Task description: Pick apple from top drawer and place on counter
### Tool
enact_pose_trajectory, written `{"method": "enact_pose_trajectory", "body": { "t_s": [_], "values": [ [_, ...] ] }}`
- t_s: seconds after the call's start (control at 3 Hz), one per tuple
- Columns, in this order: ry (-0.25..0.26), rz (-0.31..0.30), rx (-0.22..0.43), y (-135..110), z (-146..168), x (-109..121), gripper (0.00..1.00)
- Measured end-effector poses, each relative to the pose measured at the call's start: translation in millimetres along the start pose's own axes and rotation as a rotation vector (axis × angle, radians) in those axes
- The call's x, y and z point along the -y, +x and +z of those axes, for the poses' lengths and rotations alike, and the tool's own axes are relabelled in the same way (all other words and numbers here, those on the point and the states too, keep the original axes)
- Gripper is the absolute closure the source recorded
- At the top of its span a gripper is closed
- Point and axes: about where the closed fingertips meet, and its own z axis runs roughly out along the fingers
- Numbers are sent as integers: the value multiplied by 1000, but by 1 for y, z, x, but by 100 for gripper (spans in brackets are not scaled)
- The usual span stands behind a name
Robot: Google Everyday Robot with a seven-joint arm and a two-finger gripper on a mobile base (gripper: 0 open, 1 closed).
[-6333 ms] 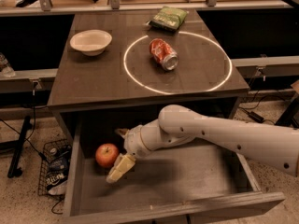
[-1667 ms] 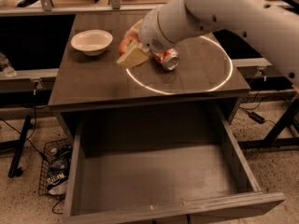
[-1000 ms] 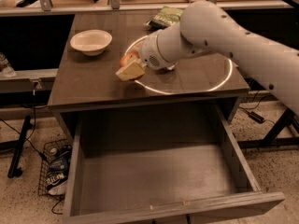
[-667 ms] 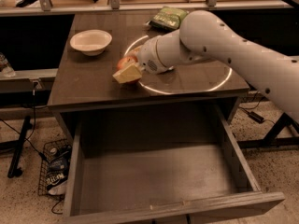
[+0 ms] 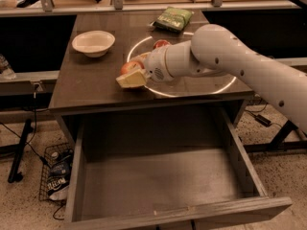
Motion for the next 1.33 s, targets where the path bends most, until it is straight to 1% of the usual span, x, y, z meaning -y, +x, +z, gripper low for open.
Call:
{"method": "enact_pose_trajectory", "body": {
  "t_s": [0.33, 0.67, 1.0, 1.33],
  "values": [
    [0, 0, 0, -1, -1, 0, 4],
    [9, -64, 17, -27, -23, 13, 0],
    [41, -153, 33, -65, -61, 30, 0],
    [207, -286, 24, -120, -171, 65, 0]
  ]
}}
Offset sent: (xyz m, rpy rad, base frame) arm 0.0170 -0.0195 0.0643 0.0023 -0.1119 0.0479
